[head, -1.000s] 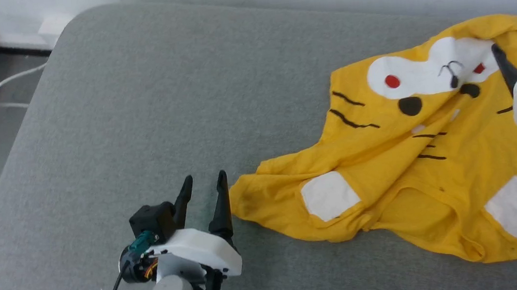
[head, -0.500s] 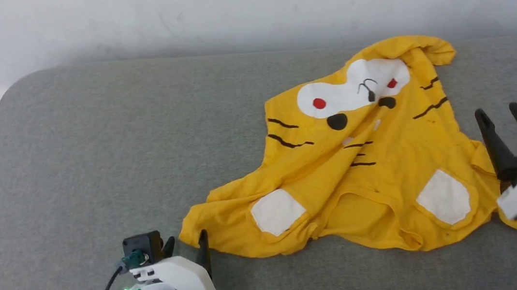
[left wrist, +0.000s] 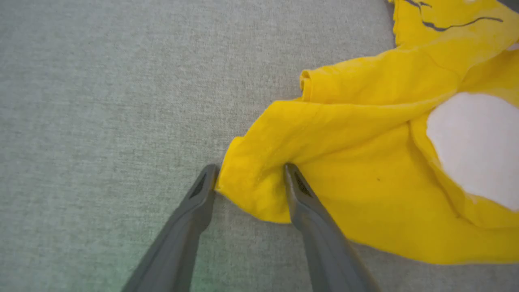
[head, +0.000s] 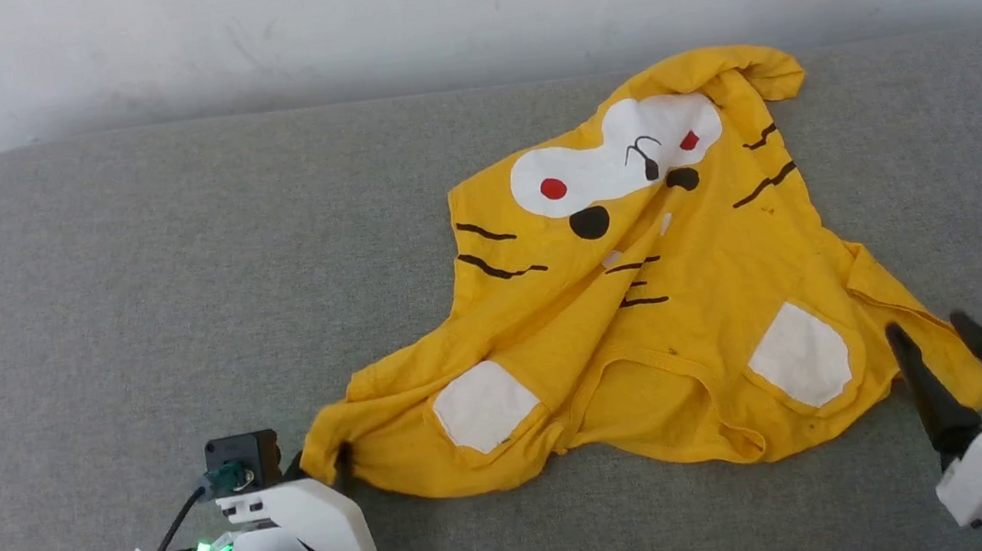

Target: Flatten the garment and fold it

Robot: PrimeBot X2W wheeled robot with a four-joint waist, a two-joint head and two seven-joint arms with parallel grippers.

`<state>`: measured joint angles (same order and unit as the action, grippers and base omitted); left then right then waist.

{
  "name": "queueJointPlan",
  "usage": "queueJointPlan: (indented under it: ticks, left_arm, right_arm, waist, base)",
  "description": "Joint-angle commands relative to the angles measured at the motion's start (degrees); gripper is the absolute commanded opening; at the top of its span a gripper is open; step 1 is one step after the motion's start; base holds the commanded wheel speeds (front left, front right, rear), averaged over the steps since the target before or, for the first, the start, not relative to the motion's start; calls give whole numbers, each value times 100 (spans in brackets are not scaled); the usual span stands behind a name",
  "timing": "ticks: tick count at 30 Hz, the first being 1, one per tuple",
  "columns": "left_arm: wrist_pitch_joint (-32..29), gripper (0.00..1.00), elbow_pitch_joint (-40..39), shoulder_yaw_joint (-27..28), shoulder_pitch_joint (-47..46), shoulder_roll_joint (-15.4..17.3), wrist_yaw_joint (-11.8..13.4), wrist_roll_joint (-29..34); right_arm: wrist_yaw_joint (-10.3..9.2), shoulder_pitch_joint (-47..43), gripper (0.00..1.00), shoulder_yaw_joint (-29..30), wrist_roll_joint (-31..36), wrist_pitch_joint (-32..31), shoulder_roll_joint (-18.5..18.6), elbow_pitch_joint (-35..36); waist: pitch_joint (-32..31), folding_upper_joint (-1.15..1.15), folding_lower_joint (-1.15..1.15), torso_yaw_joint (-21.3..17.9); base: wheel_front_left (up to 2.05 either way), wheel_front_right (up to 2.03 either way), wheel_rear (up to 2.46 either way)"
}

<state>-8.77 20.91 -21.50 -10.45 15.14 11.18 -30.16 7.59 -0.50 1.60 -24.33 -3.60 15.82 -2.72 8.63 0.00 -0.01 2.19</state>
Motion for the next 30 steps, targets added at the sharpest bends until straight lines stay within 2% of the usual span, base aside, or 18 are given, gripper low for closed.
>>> queueJointPlan:
  ticks: [1,7,12,19,28,29,30]
  left_arm:
    - [8,0,132,-63,88,-80,-50,-27]
    - [1015,0,-183,381,-7,-68,134,-30]
    - [1527,0,-508,507,-32,-100,130,-26]
    - [1570,0,-848,383,-87,-161,66,-13]
    - [1507,0,-1033,284,-81,-142,62,-3]
    - [1500,0,-1033,279,-74,-135,60,-7]
    - [1497,0,-1023,276,-66,-126,57,-10]
  right_arm:
    - [-10,-136,100,113,27,-193,-71,-37]
    - [-10,-466,100,706,201,-1333,-384,-105]
    - [-10,-354,100,1466,655,-1826,-701,-52]
    - [-10,156,100,2073,1157,-2264,-877,-503]
    - [-10,320,100,1819,907,-2515,-780,-1265]
    - [-10,315,95,1747,853,-2509,-755,-1323]
    - [-10,297,0,1662,821,-2501,-717,-1372]
  waist:
    - [0,0,1,-1]
    - [-116,0,1,105]
    - [-87,0,1,228]
    - [51,0,1,381]
    - [178,0,1,492]
    - [174,0,1,495]
    - [159,0,1,498]
  base:
    - [0,0,0]
    - [0,0,0]
    - [0,0,0]
    - [0,0,0]
    - [0,0,0]
    - [0,0,0]
    - [0,0,0]
